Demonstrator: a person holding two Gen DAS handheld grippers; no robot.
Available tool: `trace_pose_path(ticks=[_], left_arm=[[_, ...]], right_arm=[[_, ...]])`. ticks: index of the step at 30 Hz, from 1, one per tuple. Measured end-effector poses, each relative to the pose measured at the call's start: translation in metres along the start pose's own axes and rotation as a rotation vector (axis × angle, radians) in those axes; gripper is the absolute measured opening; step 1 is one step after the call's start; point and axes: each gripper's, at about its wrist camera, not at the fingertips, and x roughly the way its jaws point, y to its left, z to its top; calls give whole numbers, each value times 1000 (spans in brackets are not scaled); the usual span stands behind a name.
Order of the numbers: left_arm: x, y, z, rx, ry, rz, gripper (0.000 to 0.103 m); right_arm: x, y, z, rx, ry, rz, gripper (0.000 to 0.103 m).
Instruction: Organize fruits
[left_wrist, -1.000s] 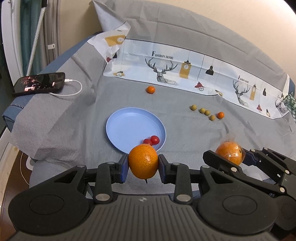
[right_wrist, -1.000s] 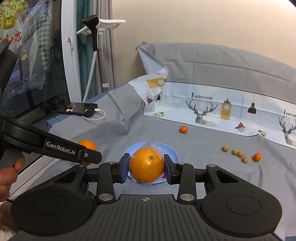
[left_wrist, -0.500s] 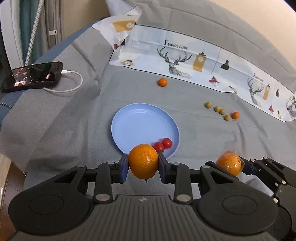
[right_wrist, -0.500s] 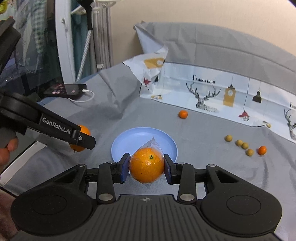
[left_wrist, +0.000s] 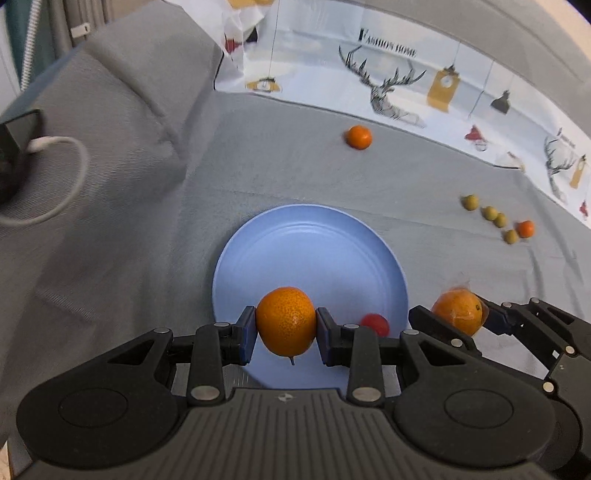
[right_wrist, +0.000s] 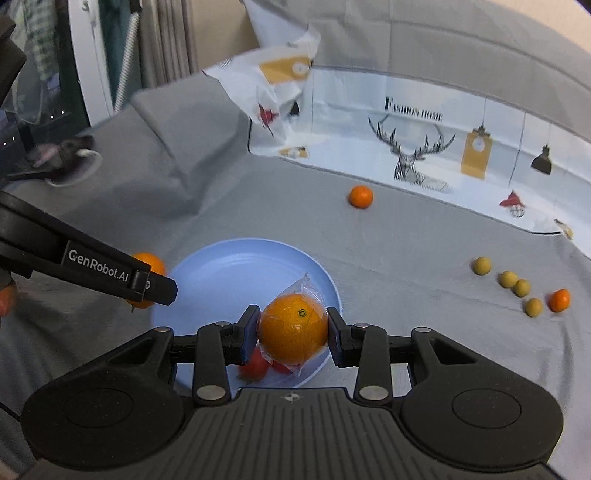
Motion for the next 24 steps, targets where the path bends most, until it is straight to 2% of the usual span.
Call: trace_pose_path(ticks=[7, 10, 11, 12, 13, 14, 15, 16, 18, 24], left_arm=[[50, 1, 19, 23, 41, 51, 37], [58, 3, 23, 34, 38, 61, 37], [58, 3, 25, 45, 31, 59, 43], [56, 3, 26, 54, 22, 53, 66], [51, 4, 26, 57, 10, 43, 81], [44, 5, 26, 51, -11, 33, 101], [35, 7, 23, 42, -45, 18, 103], [26, 8, 20, 43, -72, 6, 103], [14, 7, 11, 64, -68, 17, 103], [-34, 9, -33, 26, -48, 53, 103]], right_arm=[[51, -7, 8, -12, 41, -4, 40], [67, -7, 10, -30, 55, -4, 40], [70, -6, 11, -37, 56, 4, 40], [72, -6, 13, -43, 59, 13, 40], [73, -5, 15, -43, 58, 18, 41], [71, -4, 17, -41, 48, 17, 52], [68, -3, 19, -49, 41, 15, 61], [64, -2, 21, -65, 39, -1, 66], [47, -1, 19, -80, 22, -11, 81], [-17, 2, -5, -59, 45, -12, 90]])
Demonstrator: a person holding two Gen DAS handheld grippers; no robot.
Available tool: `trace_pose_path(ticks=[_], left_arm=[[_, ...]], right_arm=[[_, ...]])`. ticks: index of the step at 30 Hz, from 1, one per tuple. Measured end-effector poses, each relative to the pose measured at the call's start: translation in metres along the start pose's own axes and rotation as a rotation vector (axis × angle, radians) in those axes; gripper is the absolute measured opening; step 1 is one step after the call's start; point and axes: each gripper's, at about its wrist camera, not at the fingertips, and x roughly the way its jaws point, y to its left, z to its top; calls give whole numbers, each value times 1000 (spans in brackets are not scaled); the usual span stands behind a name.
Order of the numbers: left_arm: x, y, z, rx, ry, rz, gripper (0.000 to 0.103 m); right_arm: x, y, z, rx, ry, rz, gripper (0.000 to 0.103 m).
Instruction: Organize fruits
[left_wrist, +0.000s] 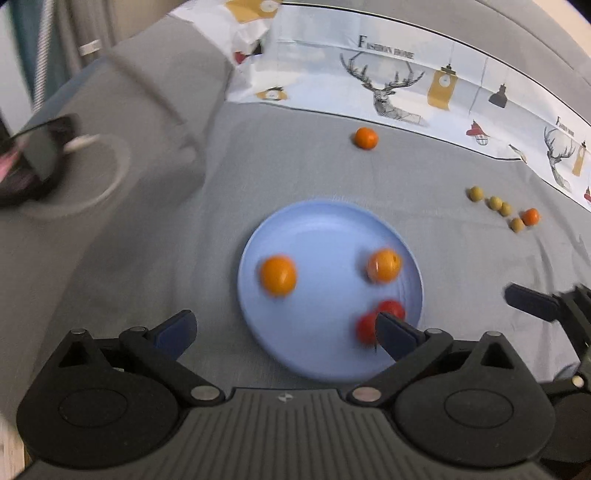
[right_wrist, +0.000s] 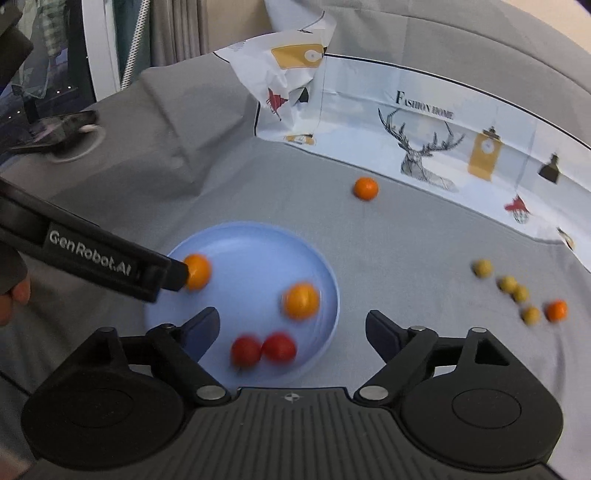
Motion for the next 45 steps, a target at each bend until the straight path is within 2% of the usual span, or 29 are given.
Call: trace_pose_path(ticks=[5, 11, 22, 32, 45], left_arm=[[-46, 5, -35, -59, -10, 56, 103], [-86, -5, -68, -39, -48, 80, 103], [-139, -22, -96, -15, -141, 94, 103], [-160, -30, -103, 14, -204, 97, 103], [-160, -27, -102, 15, -203, 94, 103]], right_arm=[[-52, 18, -24, 8, -10, -11, 96], [-107, 40, -41, -40, -119, -17, 99], [-172, 50, -65, -46, -262, -53, 100], [-196, 51, -75, -48, -316, -77, 100], [-196, 57, -74, -57, -322, -90, 100]])
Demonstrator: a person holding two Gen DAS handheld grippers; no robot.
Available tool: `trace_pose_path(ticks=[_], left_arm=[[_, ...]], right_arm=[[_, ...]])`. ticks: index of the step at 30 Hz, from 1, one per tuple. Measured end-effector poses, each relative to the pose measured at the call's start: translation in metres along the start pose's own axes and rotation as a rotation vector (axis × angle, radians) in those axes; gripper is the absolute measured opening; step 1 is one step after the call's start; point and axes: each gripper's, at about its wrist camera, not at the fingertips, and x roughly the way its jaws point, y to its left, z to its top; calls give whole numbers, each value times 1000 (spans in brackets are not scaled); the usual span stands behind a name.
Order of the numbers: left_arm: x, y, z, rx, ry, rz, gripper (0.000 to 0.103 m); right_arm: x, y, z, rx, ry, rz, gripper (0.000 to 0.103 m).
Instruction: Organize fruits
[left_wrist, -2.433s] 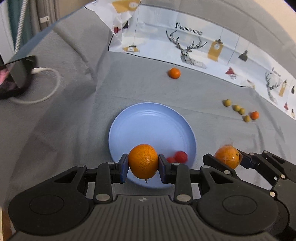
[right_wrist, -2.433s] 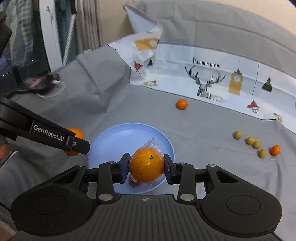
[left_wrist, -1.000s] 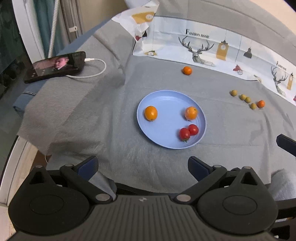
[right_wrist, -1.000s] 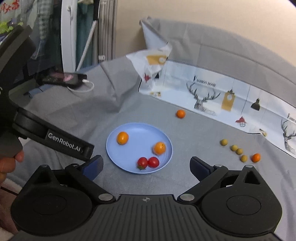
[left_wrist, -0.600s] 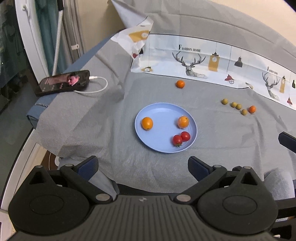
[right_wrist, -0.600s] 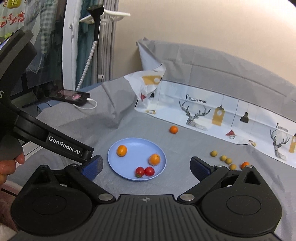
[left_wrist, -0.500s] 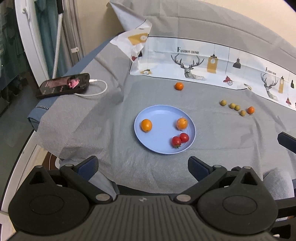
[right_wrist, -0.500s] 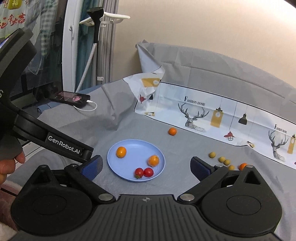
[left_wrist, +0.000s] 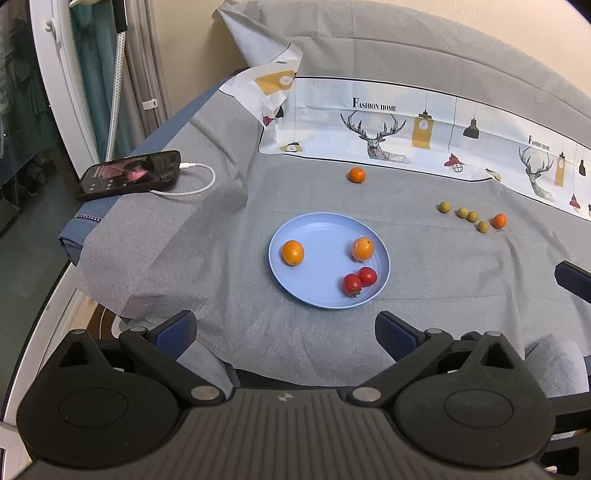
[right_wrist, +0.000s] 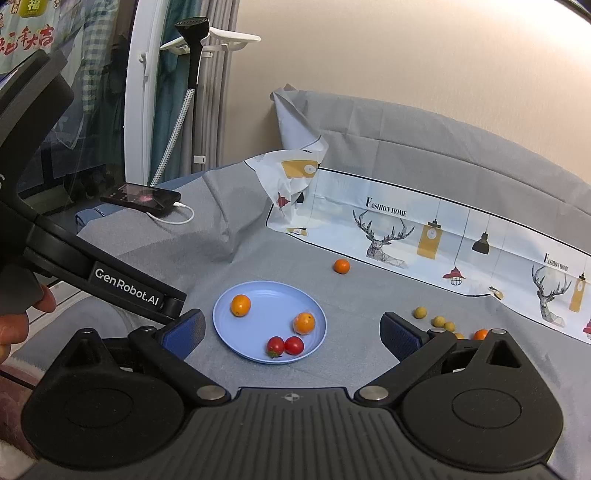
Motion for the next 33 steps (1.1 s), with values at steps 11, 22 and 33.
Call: trace_pose_path(ticks=[11, 22, 33], left_arm=[[8, -1, 1, 12, 26, -1, 103], [34, -10, 7, 36, 112, -18, 103], [86, -66, 34, 158, 210, -73, 103]], right_arm=[[6, -2, -1, 13, 20, 5, 100], [20, -10, -7, 39, 62, 10, 100], [57, -63, -32, 205, 138, -37, 101]])
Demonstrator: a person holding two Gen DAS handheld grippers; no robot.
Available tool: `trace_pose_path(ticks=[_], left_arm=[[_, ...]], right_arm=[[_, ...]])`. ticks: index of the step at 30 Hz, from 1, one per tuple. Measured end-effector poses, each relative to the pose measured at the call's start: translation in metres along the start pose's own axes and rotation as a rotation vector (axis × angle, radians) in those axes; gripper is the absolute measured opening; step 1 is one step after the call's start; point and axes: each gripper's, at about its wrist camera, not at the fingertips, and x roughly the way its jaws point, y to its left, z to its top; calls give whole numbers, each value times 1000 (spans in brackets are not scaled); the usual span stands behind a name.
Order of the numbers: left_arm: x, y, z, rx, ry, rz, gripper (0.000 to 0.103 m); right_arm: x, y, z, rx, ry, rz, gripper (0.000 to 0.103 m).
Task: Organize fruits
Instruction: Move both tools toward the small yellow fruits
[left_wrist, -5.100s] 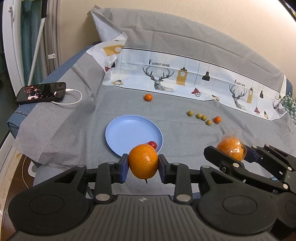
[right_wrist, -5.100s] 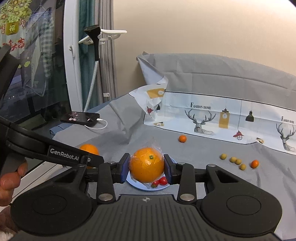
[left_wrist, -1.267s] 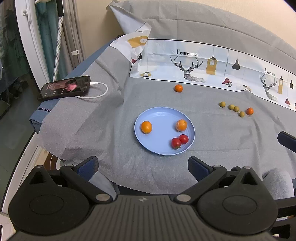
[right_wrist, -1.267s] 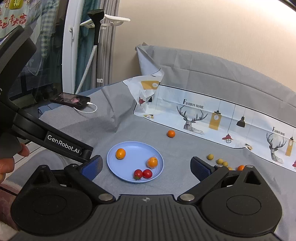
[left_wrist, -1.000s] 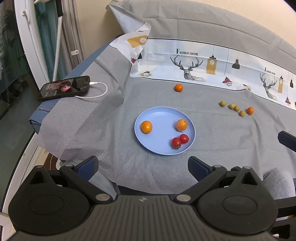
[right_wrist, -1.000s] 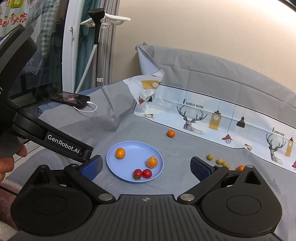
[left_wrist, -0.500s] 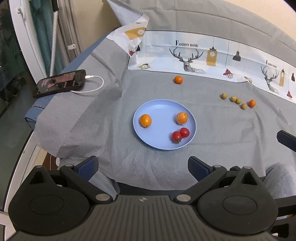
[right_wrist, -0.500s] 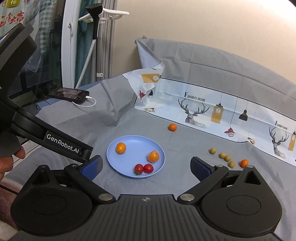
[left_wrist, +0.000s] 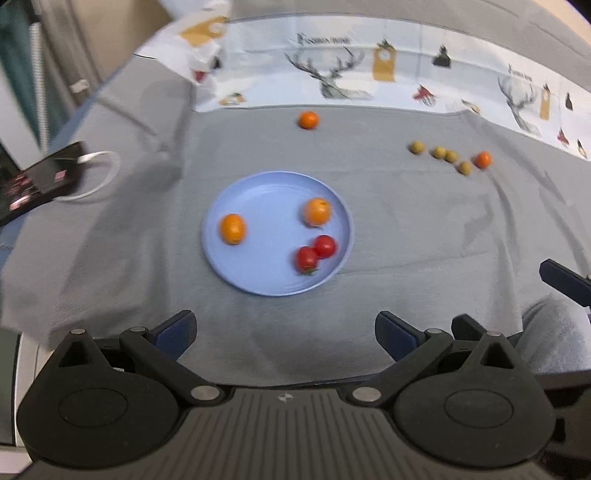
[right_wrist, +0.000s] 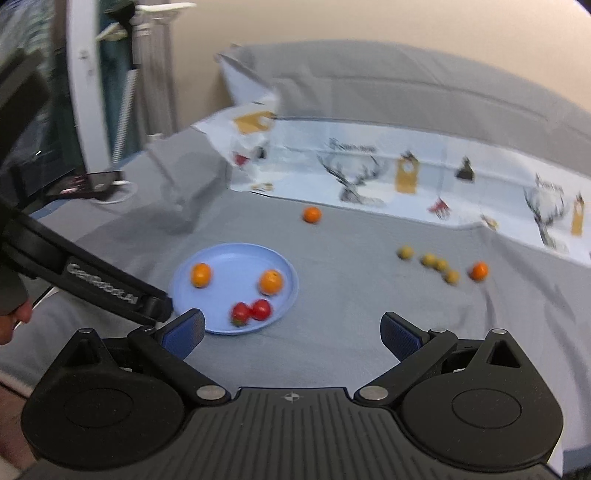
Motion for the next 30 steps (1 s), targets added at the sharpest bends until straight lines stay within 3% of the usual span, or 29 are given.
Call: trace_pose_path(ticks=[5, 10, 14, 18, 24, 28, 30], left_arm=[[35, -29, 41, 54, 44, -26, 103], [78, -67, 104, 103, 11, -47, 103], [130, -105, 159, 133, -12, -92, 103], [195, -144, 201, 178, -47, -121, 103], [283, -190, 237, 280, -23, -153, 103], [326, -203, 250, 313, 12, -197, 103], [330, -206, 252, 321, -37, -213, 103]], right_arm=[[33, -46, -3, 99, 28, -90, 101], [81, -114, 0, 205, 32, -220, 101], [130, -171, 3, 256, 15, -308, 101], [197, -210, 6, 308, 29, -339, 101], [280, -241, 7, 331, 76, -360, 101], [313, -248, 5, 304, 92, -361, 103], [315, -245, -2, 279, 34, -376, 102]])
